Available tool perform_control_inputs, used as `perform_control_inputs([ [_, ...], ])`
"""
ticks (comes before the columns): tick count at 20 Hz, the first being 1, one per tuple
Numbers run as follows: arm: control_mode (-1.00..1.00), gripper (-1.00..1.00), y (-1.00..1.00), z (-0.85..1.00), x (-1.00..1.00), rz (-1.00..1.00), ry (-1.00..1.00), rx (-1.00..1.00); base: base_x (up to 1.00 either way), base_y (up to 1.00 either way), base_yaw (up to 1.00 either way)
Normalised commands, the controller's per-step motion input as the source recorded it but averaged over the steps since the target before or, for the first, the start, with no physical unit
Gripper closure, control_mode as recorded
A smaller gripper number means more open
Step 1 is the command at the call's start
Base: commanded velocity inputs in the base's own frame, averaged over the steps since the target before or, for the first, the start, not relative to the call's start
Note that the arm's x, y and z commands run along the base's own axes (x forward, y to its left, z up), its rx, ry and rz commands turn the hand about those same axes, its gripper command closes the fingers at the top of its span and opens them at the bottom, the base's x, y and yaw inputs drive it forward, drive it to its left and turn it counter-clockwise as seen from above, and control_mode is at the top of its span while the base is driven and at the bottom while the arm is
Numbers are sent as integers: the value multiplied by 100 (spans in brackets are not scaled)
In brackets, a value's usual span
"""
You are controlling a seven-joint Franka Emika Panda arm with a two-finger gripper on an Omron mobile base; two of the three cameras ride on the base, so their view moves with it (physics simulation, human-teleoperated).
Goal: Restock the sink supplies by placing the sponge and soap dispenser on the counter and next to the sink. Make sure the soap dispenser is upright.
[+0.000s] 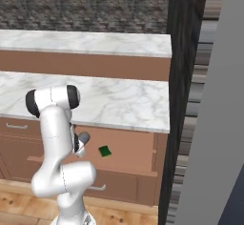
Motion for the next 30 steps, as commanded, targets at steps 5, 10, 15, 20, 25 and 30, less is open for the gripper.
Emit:
perform_control_inputs([
  [5,-100,100,0,0,16,0,2,0,0,0,0],
  [10,-100,100,0,11,0,-1,0,0,0,0,0],
  [15,-100,100,-8,44,-26,-5,0,0,0,0,0],
  [20,-100,100,-21,68,-48,-5,0,0,0,0,0],
  [25,-100,100,-16,93,-64,-6,0,0,0,0,0],
  [30,-100,100,-1,92,-49,-15,9,6,0,0,0],
])
